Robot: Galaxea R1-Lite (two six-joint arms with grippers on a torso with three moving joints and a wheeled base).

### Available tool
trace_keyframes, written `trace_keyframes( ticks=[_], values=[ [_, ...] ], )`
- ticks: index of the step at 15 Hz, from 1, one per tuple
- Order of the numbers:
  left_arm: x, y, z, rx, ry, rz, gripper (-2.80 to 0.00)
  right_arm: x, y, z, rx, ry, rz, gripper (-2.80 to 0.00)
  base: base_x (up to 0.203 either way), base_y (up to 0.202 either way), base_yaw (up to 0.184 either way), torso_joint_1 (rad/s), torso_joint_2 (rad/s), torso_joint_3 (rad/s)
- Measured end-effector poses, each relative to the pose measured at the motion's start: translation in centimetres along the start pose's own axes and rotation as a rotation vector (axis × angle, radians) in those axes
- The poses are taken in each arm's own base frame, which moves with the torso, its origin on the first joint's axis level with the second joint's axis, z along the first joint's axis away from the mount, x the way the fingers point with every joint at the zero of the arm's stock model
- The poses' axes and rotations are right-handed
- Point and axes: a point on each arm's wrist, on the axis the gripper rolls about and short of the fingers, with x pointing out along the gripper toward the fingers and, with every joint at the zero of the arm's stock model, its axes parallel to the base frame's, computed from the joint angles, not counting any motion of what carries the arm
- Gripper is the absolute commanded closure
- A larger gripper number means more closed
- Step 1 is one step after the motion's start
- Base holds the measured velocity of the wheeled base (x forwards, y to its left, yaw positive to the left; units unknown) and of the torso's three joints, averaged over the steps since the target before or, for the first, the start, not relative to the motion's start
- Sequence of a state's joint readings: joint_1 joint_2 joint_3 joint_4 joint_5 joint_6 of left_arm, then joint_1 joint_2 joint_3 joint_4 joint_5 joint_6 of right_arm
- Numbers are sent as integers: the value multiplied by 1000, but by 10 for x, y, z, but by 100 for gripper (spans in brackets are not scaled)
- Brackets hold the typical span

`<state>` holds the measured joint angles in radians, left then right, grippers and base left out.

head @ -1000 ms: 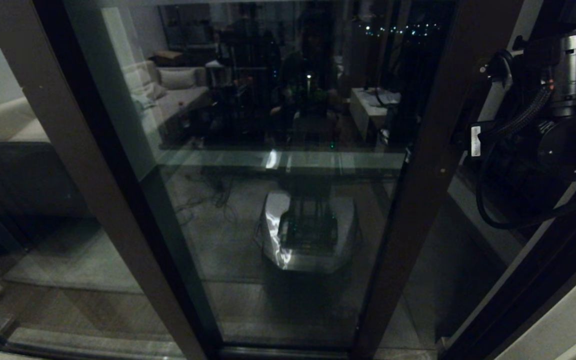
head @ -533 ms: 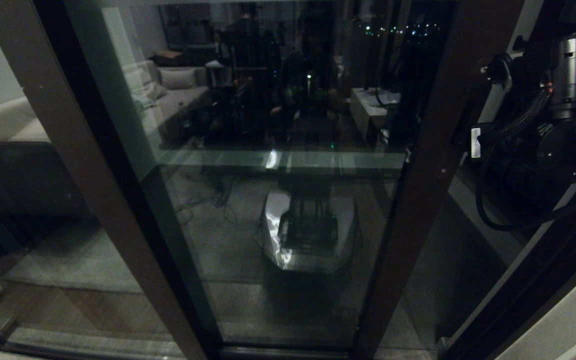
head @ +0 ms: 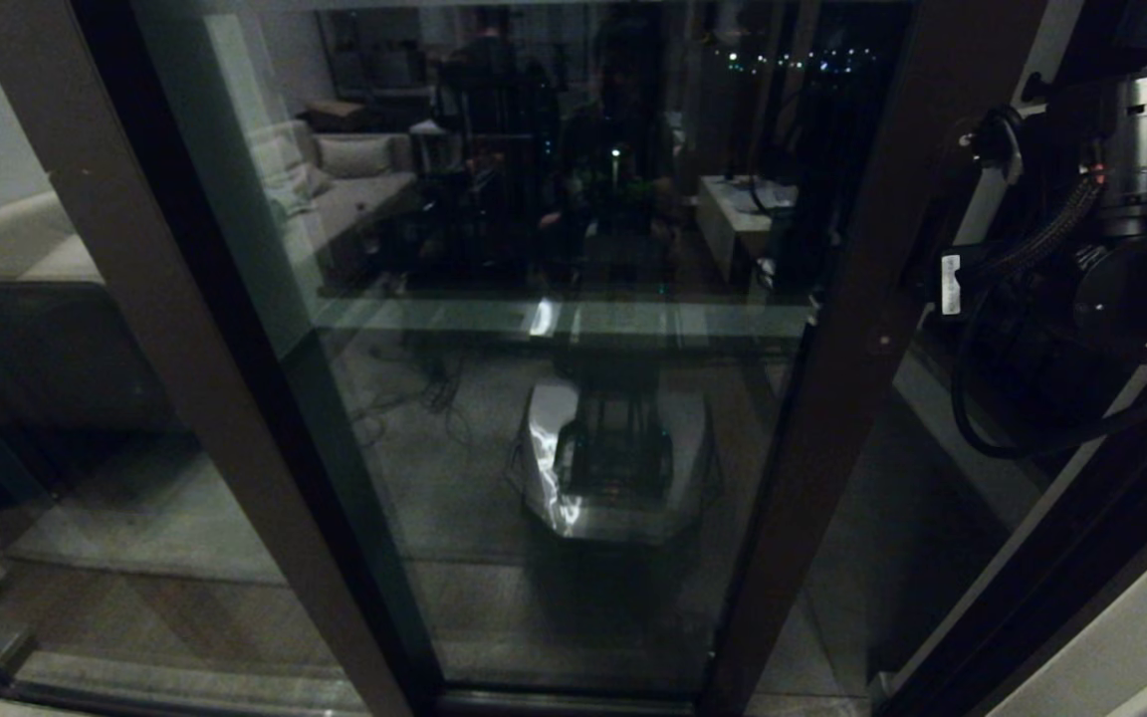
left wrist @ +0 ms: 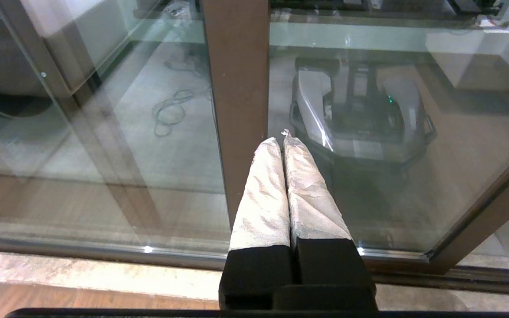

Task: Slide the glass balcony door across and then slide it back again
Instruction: Close the slid door

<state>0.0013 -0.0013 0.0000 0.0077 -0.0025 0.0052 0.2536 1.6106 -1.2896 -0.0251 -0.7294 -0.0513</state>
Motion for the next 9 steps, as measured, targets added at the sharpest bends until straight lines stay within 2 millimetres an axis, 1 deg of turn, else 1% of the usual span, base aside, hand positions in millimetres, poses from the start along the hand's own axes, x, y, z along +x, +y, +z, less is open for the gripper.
trace_keyframes(
  ticks=[9],
  values=[
    [0,0,0,0,0,-1,0,3,-4,-2,1,7,-17,-280,0,0,0,0,0,0]
  ],
)
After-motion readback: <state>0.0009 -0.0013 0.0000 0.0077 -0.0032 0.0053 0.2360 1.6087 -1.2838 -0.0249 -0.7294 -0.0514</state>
